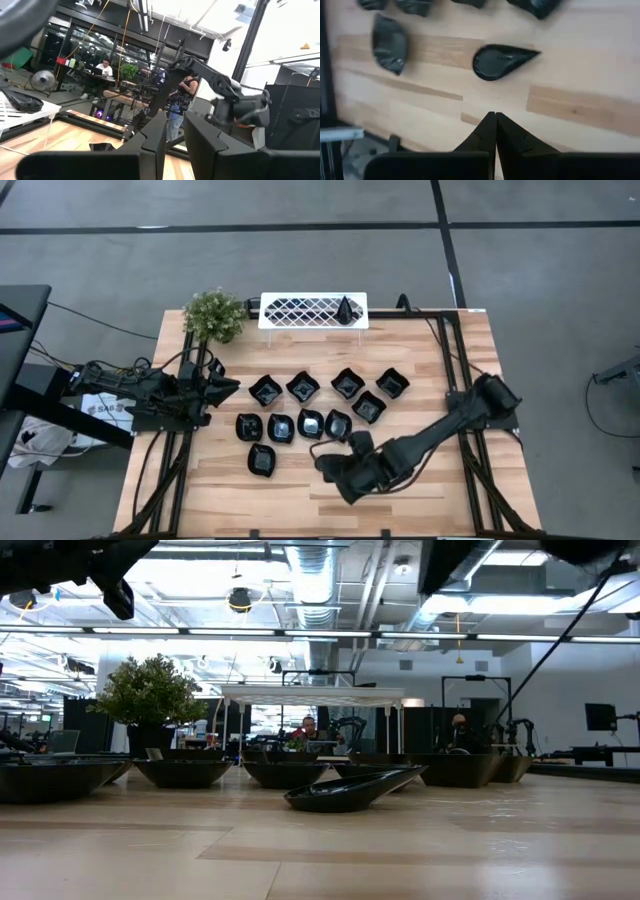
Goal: Pick & Place Mini shaped plates
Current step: Stack the drop-shaped plate on top of the drop-shaped plate on the shelf
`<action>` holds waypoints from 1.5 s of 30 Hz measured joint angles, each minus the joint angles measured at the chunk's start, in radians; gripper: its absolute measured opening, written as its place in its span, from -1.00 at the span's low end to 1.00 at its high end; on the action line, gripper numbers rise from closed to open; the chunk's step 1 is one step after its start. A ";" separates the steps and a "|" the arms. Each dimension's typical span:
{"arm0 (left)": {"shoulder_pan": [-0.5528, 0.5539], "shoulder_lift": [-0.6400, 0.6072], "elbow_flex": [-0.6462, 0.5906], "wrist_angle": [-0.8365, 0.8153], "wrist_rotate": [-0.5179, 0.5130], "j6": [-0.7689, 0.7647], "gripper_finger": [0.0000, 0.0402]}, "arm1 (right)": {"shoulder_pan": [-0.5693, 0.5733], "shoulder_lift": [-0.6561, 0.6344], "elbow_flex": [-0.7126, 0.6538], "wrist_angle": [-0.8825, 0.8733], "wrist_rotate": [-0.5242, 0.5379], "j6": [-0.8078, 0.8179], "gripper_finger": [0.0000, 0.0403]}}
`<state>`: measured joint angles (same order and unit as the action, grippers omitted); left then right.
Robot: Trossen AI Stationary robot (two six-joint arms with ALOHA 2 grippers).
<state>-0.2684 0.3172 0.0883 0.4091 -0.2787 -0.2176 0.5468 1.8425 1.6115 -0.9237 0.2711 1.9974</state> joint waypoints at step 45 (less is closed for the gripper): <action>0.000 0.000 0.000 0.003 -0.001 0.109 -0.67 | -0.064 0.231 0.001 0.112 -0.045 0.342 -0.42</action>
<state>-0.2684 0.3172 0.0883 0.4126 -0.2798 -0.1089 0.4831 2.0739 1.6127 -0.8117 0.2260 2.3394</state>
